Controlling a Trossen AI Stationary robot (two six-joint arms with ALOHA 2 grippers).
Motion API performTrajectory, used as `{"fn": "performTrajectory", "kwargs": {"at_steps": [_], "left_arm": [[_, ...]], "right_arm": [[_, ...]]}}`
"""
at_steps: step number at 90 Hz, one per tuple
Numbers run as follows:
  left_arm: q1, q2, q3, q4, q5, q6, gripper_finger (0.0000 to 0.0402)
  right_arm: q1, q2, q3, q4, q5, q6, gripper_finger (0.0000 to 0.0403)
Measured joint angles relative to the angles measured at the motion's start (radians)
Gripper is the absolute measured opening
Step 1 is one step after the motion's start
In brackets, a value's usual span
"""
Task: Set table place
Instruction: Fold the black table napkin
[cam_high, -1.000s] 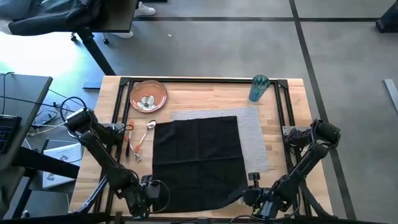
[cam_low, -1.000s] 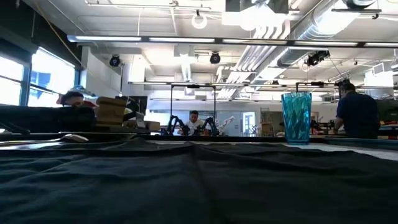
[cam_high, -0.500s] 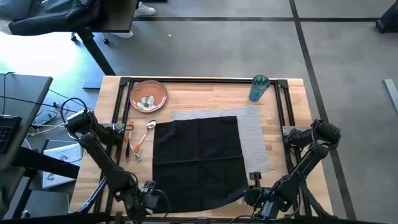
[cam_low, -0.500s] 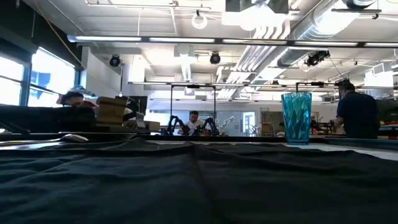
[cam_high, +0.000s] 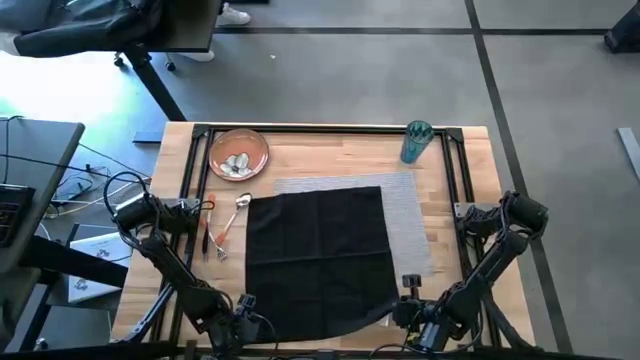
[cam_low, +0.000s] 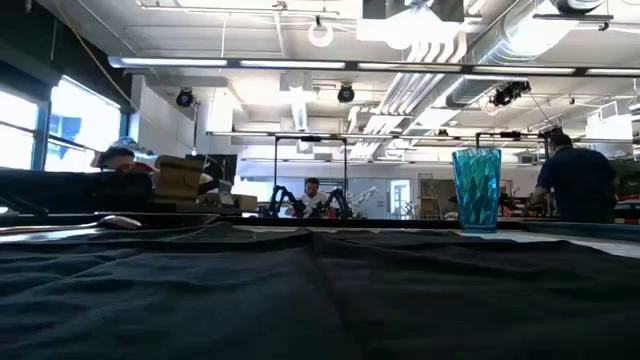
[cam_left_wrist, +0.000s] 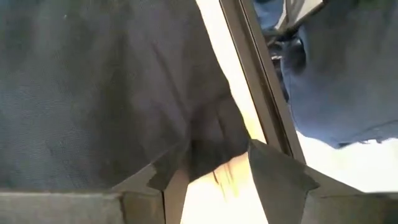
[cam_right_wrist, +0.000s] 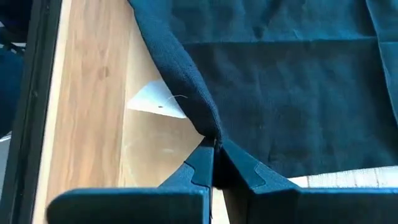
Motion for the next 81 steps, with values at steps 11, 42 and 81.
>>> {"fn": "performTrajectory", "kwargs": {"at_steps": [11,42,81], "left_arm": [[0.0,0.011,0.0,0.0,-0.02,0.018,0.0111],[0.003,0.02,0.009,-0.039,-0.026,-0.032,0.0003],[0.001,-0.115,0.105,-0.276,-0.015,-0.081,0.0]], "right_arm": [[0.0,0.0,0.0,-0.004,0.005,0.0,0.0],[0.0,-0.001,0.0,-0.024,0.008,0.008,0.0],[0.0,-0.004,0.028,-0.044,-0.013,-0.011,0.0]]}}
